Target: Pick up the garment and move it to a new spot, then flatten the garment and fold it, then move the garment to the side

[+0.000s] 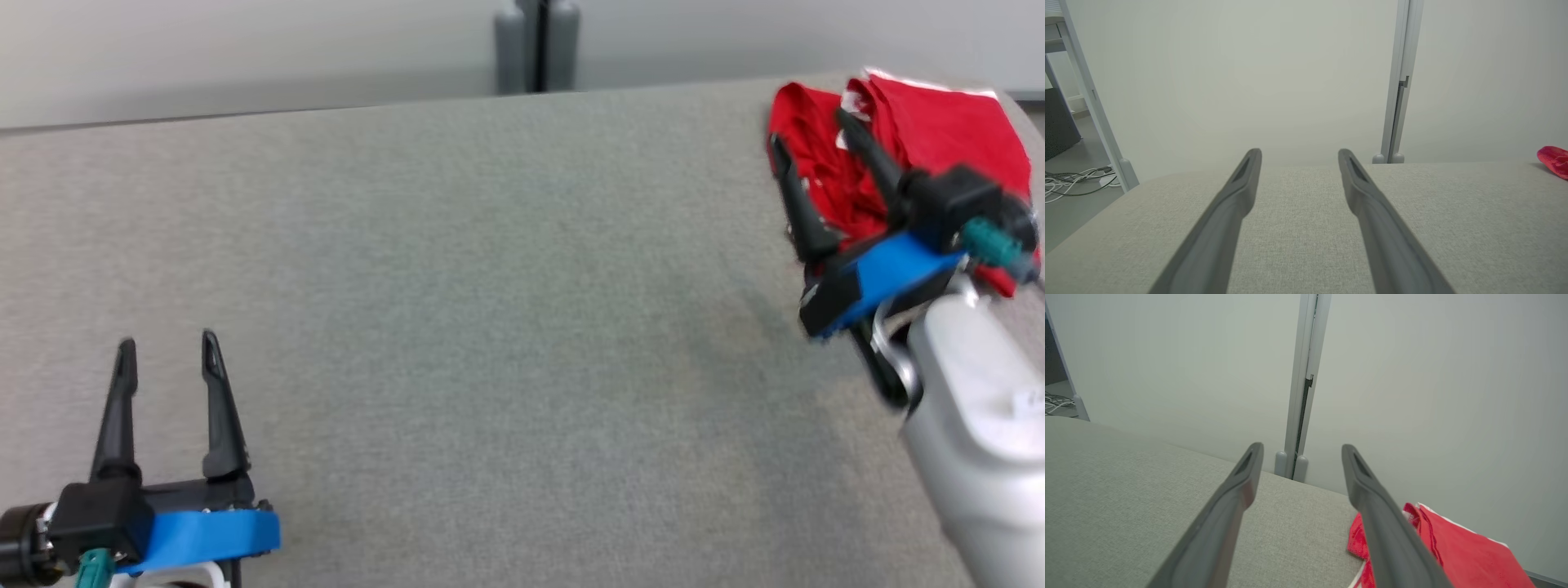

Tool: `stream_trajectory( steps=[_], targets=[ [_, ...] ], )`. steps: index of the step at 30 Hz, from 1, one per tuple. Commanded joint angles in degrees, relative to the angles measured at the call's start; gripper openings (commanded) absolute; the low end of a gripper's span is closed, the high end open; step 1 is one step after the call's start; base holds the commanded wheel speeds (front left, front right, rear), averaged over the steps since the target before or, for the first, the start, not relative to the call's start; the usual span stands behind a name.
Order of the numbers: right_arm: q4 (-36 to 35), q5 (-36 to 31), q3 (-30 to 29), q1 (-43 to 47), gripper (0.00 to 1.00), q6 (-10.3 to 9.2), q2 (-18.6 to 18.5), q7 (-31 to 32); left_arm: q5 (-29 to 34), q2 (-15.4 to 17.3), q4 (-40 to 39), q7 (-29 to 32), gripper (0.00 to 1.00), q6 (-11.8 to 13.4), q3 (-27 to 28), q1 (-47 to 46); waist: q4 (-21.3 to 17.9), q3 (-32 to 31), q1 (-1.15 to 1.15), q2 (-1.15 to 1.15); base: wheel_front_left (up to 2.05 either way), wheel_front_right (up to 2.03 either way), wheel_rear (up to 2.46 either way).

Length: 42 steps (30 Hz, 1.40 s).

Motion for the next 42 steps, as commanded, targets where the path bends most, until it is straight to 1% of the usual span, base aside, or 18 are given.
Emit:
stream_trajectory(
  steps=[1,6,9,13,18,24,32,42],
  targets=[
    [-1.8,-0.64,-1.2,4.05,1.0,0.02,0.86,-0.28,-0.57,-0.34,1.1,-0.24,1.0,-0.18,-0.39,0.63,0.95,-1.4,0.02,0.02,0.0,0.0,0.0],
    [-6.9,-1.13,-5.49,16.05,1.0,0.02,3.15,-0.27,-1.1,-0.9,4.0,-0.41,1.0,-0.52,-0.95,1.96,3.49,-5.0,0.02,0.02,0.0,0.0,0.0],
    [-9.65,-1.99,-8.57,22.6,1.0,0.02,4.65,-0.27,-1.48,-1.28,5.53,-0.41,1.0,-0.55,-1.17,3.02,4.36,-6.62,0.02,0.02,0.0,0.0,0.0],
    [-13.45,-3.95,-13.4,30.26,1.0,0.02,7.37,-0.28,-1.74,-1.22,7.46,-0.45,1.0,-0.9,-1.41,4.16,4.76,-8.69,0.02,0.02,0.0,0.0,0.0],
    [-16.9,-6.7,-17.4,36.75,1.0,0.02,10.64,-0.09,-2.05,-0.93,9.02,-0.4,1.0,-1.05,-1.62,5.58,4.56,-11.24,0.02,0.02,0.0,0.0,0.0],
    [-20.74,-9.43,-19.51,41.08,1.0,0.02,12.8,2.07,-2.49,-0.57,9.94,1.16,1.0,-1.2,-2.29,7.06,4.27,-14.22,0.02,0.02,0.0,0.0,0.0],
    [-26.23,-10.43,-20.24,43.69,1.0,0.02,14.59,4.94,-3.33,-0.12,8.97,3.3,1.0,-1.46,-2.6,6.64,4.13,-15.44,0.02,0.02,0.0,0.0,0.0],
    [-27.71,-10.35,-20.43,44.68,1.0,0.02,14.85,6.76,-4.32,0.13,8.08,4.02,1.0,-1.42,-2.63,6.8,3.97,-15.91,0.02,0.02,0.0,0.0,0.0]
  ],
)
